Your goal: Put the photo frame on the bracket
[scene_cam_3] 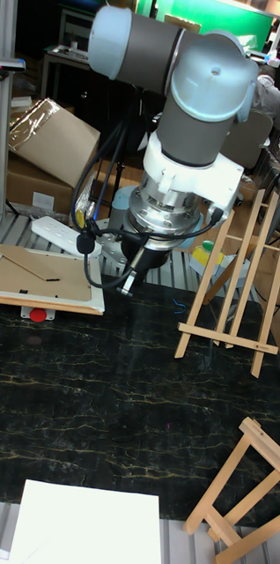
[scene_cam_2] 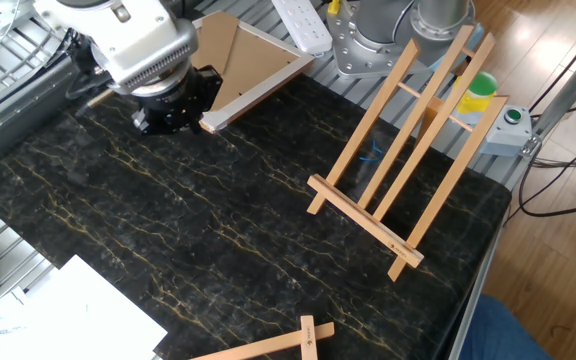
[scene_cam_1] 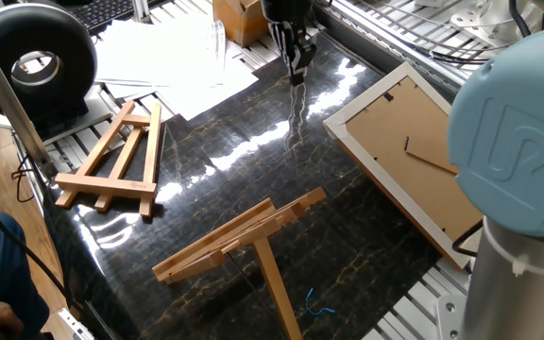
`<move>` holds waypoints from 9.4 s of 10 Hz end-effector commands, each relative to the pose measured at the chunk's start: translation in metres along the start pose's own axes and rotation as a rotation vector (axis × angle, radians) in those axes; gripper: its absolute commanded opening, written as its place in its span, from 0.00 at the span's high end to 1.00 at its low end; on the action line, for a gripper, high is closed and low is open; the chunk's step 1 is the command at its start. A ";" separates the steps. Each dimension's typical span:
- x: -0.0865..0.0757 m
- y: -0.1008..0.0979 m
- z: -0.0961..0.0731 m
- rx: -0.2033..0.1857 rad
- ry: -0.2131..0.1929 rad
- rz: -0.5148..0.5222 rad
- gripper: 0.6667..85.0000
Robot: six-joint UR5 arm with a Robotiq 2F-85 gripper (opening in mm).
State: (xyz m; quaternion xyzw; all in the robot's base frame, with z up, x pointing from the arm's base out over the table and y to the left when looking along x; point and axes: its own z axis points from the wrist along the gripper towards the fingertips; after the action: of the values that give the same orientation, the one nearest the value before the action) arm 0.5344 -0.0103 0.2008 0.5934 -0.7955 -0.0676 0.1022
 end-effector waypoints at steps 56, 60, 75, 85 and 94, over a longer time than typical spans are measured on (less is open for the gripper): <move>0.137 -0.047 0.078 -0.252 -0.011 -0.414 0.51; 0.140 -0.038 0.085 -0.253 -0.020 -0.415 0.52; 0.153 -0.012 0.093 -0.324 -0.041 -0.378 0.53; 0.158 -0.037 0.085 -0.358 0.016 -0.384 0.55; 0.155 -0.027 0.097 -0.389 -0.003 -0.405 0.59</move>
State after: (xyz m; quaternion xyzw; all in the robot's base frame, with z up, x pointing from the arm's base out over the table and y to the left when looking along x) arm 0.4951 -0.1717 0.1154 0.7077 -0.6352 -0.2326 0.2040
